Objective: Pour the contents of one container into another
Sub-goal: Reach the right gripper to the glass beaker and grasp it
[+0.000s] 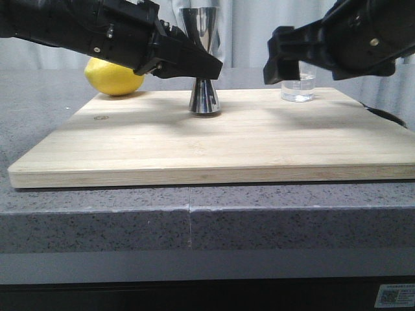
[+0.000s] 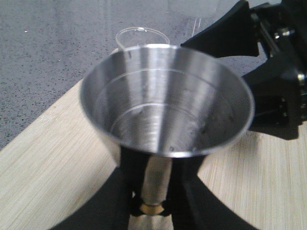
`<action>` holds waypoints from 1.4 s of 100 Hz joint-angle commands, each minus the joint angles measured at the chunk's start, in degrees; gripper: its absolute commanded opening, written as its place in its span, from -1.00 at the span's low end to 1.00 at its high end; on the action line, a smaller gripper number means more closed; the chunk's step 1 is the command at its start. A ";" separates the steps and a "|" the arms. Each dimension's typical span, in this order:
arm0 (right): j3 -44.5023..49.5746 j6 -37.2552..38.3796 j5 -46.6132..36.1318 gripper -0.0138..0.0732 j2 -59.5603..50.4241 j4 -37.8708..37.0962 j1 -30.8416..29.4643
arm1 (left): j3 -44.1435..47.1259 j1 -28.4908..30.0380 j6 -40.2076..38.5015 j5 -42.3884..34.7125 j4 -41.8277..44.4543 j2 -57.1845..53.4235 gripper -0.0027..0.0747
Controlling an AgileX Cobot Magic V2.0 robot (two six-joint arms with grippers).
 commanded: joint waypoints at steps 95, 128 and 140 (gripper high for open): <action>-4.85 13.44 -25.82 0.83 11.00 -11.64 0.01 | -1.55 0.06 -0.10 3.21 -3.33 -2.98 -0.98; -6.99 13.44 -26.12 0.83 14.07 -11.64 -0.21 | -1.55 0.06 -0.10 3.21 -3.33 -2.98 -0.98; -7.12 13.44 -25.75 0.83 14.36 -11.64 -0.45 | -1.55 0.06 -0.10 3.21 -3.33 -2.98 -0.98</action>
